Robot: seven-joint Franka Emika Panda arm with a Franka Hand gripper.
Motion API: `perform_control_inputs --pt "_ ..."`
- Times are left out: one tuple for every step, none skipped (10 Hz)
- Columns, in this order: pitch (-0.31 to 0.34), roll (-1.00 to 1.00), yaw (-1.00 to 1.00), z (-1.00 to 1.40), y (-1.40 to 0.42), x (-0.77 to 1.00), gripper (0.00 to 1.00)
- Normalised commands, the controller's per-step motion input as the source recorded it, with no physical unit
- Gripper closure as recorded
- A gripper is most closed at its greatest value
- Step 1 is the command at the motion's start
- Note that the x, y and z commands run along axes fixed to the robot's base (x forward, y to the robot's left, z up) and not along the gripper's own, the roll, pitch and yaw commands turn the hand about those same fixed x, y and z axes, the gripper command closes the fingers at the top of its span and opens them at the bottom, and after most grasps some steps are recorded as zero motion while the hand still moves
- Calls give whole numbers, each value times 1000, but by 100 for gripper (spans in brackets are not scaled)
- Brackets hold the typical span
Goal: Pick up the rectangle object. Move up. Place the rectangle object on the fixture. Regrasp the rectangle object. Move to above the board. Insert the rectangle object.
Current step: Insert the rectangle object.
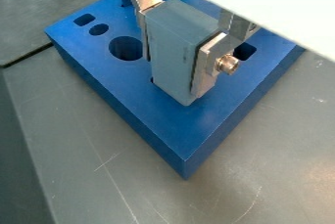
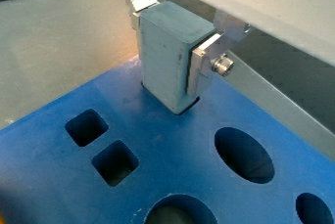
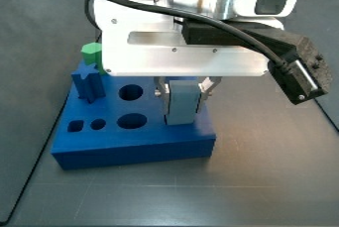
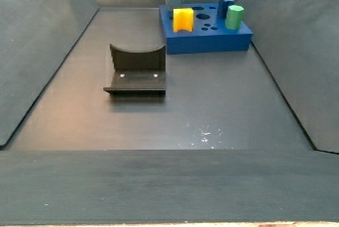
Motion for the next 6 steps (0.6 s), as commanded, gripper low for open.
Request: perform_control_inputs --pt "-9 263 160 -1000 -154 0 100" --pt "0 91 0 0 0 0 100" --pt "-43 240 0 -371 -37 0 100" --pt "-91 300 0 -1000 -37 0 100" --pt "-31 214 0 -1000 -86 0 100" --pt "-20 131 0 -1000 -86 0 100"
